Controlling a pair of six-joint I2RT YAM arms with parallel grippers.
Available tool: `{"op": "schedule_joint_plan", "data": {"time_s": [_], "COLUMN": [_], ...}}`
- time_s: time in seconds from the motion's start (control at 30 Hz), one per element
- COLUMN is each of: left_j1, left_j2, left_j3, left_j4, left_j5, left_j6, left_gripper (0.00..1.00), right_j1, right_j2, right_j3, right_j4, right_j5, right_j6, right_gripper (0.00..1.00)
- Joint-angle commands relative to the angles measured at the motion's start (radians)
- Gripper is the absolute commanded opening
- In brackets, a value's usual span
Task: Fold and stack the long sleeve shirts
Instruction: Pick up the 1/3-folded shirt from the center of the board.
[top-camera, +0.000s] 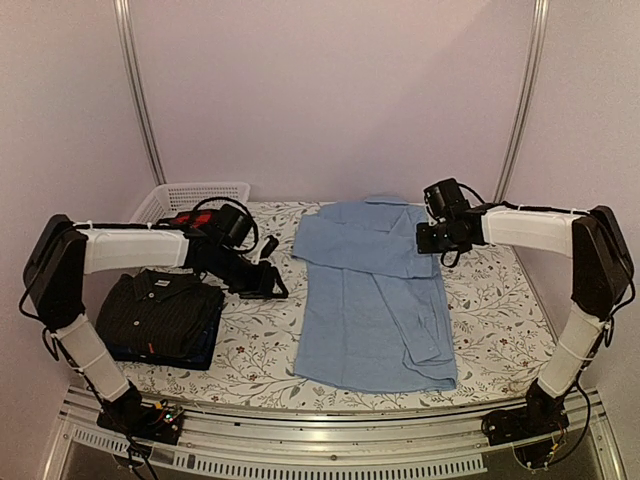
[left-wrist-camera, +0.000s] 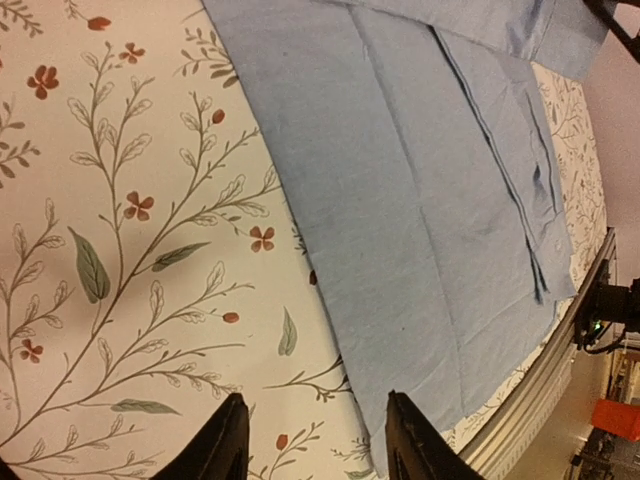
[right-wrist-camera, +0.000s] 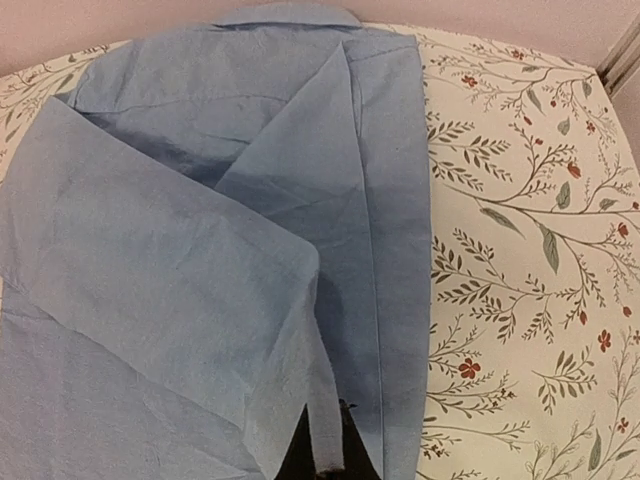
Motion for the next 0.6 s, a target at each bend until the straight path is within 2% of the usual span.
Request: {"op": "schedule_joint_plan", "data": {"time_s": [0.0,0.27,0.57], "left_j1": [-0.01,-0.079,-0.167], "left_j2": [0.065,0.155,0.132], "left_j3": [-0.024,-0.06,-0.101], "left_j4": [0.031,0.049,0.013], "left_j5": [0.042,0.041,0.094], "left_j6": [-0.023,-0.042,-0.052], "left_gripper": [0.47,0.47,0.34], "right_j1": [-0.021,-0.025,-0.026], "right_j2": [0.093,0.225,0.236], "right_j3": [-0.049,-0.067,-0.098], "right_j4": [-0.017,-0.002,0.013], "right_j5": [-0.057,-0.085,-0.087], "right_j6": [0.078,0.12,0.143], "right_gripper": [0.0,0.0,0.0]}}
